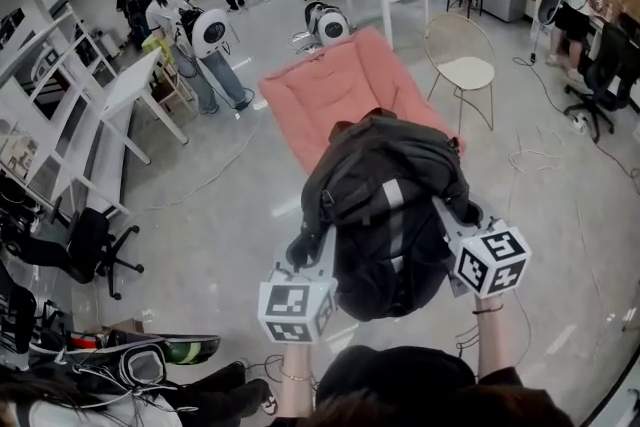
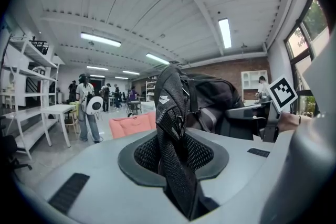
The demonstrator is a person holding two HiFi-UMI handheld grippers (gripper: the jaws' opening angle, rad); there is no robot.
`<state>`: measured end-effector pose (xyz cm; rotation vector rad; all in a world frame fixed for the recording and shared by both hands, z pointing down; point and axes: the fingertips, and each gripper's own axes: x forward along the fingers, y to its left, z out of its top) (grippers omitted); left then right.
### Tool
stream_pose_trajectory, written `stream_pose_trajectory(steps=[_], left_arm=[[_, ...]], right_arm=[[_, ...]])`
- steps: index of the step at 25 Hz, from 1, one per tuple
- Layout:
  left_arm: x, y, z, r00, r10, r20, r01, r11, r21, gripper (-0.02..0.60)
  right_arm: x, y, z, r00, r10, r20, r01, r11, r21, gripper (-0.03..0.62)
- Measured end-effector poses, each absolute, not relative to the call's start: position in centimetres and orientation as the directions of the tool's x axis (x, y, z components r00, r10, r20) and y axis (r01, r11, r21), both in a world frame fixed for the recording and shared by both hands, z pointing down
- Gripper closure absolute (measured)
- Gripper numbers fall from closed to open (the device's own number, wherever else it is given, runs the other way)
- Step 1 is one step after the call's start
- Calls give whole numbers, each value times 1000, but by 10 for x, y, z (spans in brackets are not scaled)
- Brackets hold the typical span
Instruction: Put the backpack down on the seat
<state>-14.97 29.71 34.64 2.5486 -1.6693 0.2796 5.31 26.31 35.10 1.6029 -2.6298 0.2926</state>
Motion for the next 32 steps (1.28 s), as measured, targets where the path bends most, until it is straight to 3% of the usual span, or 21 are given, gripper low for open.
stream_pose_trajectory(steps=[32], left_arm=[[-127,25,380,499,-829,252,-861,-507,37,479]], right_arm=[[77,15,374,-353,-913,205,-932,324,-163,517]])
